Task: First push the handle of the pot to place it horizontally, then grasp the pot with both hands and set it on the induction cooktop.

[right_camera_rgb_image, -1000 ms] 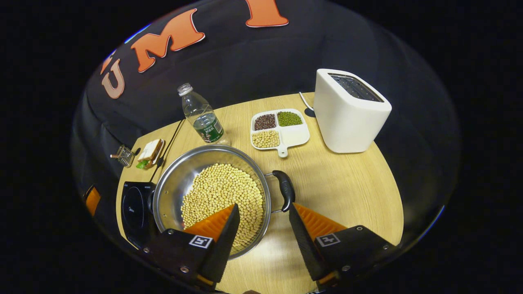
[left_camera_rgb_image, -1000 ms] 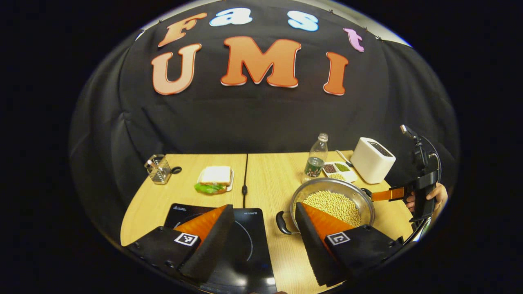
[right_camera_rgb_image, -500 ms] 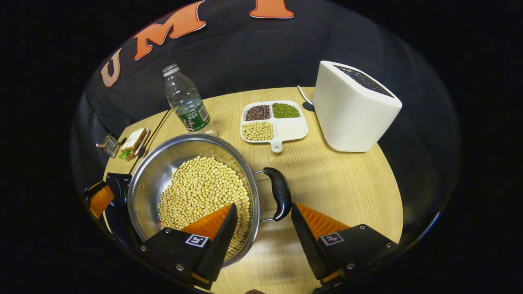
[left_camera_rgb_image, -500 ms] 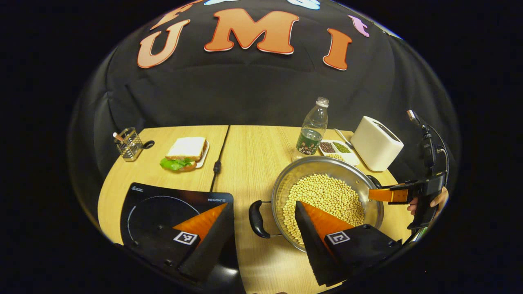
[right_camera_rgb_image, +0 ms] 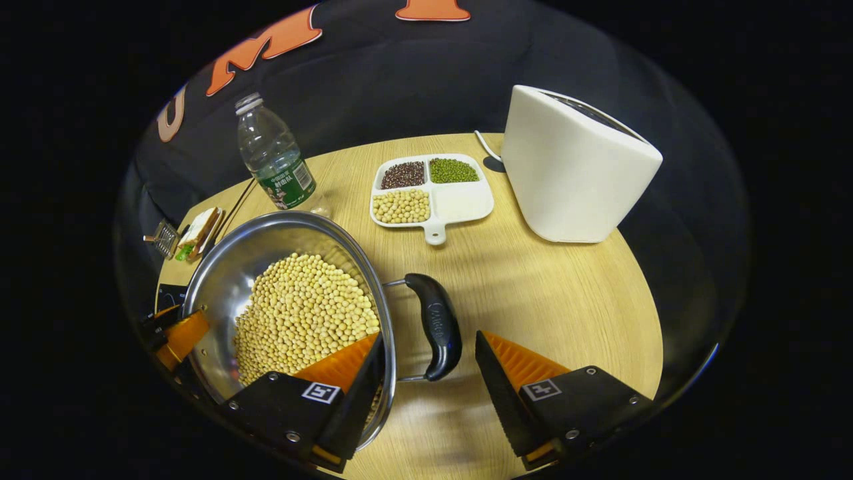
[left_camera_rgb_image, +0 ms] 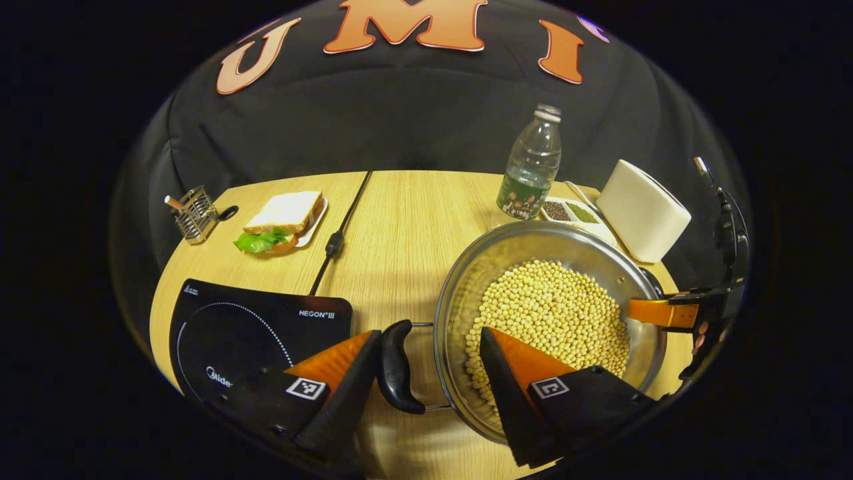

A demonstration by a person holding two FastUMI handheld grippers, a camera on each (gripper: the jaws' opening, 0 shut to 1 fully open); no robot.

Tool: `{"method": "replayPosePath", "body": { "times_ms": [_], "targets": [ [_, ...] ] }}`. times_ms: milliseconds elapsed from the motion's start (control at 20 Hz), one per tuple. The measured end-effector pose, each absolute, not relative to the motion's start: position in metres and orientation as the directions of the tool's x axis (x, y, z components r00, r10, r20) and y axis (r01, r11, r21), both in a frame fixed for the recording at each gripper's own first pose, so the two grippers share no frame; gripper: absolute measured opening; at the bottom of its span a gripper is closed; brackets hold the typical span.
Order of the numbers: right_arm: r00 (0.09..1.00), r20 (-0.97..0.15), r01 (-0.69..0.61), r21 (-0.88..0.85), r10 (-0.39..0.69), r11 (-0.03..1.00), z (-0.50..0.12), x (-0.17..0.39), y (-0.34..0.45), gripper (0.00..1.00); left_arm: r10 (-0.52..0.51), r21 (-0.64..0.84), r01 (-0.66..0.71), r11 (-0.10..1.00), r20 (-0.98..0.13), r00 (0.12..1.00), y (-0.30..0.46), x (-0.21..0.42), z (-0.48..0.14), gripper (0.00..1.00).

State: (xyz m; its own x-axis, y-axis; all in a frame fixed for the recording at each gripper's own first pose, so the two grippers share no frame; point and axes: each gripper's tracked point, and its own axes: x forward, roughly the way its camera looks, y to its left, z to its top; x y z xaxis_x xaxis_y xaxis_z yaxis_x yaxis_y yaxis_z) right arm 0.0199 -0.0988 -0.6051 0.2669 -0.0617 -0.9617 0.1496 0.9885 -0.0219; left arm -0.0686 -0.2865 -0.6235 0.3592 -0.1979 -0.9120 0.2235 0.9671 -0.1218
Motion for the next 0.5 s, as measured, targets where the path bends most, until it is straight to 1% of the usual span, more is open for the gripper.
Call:
{"method": "replayPosePath", "body": {
  "times_ms": [100, 150, 200, 250, 300, 350, 400, 450, 500],
  "targets": [
    [0.275, -0.96, 0.15, -0.005, -0.047, 0.989, -0.608, 0.022, -0.095, 0.82, -0.174, -0.092, 0.223, 0.97, -0.906, 0.385, -0.285, -0.063, -0.628, 0.92],
    [0.279, -0.959, 0.149, -0.004, -0.046, 0.989, -0.61, 0.023, -0.093, 0.76, -0.16, -0.075, 0.219, 0.973, -0.903, 0.398, -0.283, -0.059, -0.632, 0.89],
    [0.283, -0.958, 0.143, -0.007, -0.048, 0.99, -0.612, 0.024, -0.091, 0.74, -0.147, -0.063, 0.213, 0.975, -0.903, 0.405, -0.283, -0.058, -0.636, 0.84],
    [0.283, -0.958, 0.138, -0.014, -0.053, 0.99, -0.613, 0.024, -0.091, 0.69, -0.137, -0.056, 0.208, 0.977, -0.907, 0.399, -0.281, -0.059, -0.64, 0.83],
    [0.286, -0.956, 0.134, -0.024, -0.062, 0.991, -0.614, 0.025, -0.091, 0.68, -0.128, -0.048, 0.208, 0.977, -0.911, 0.392, -0.281, -0.063, -0.646, 0.8],
    [0.29, -0.955, 0.133, -0.029, -0.067, 0.991, -0.613, 0.025, -0.091, 0.67, -0.122, -0.038, 0.212, 0.977, -0.91, 0.396, -0.281, -0.063, -0.647, 0.8],
    [0.29, -0.955, 0.131, -0.03, -0.067, 0.991, -0.613, 0.025, -0.09, 0.67, -0.125, -0.033, 0.221, 0.975, -0.899, 0.42, -0.282, -0.059, -0.647, 0.8],
    [0.291, -0.954, 0.135, -0.026, -0.065, 0.991, -0.613, 0.024, -0.091, 0.63, -0.123, -0.029, 0.223, 0.974, -0.9, 0.419, -0.281, -0.06, -0.648, 0.8],
    [0.292, -0.954, 0.138, -0.024, -0.064, 0.99, -0.613, 0.024, -0.09, 0.66, -0.131, -0.033, 0.225, 0.974, -0.889, 0.439, -0.282, -0.056, -0.646, 0.79]
  ]
}}
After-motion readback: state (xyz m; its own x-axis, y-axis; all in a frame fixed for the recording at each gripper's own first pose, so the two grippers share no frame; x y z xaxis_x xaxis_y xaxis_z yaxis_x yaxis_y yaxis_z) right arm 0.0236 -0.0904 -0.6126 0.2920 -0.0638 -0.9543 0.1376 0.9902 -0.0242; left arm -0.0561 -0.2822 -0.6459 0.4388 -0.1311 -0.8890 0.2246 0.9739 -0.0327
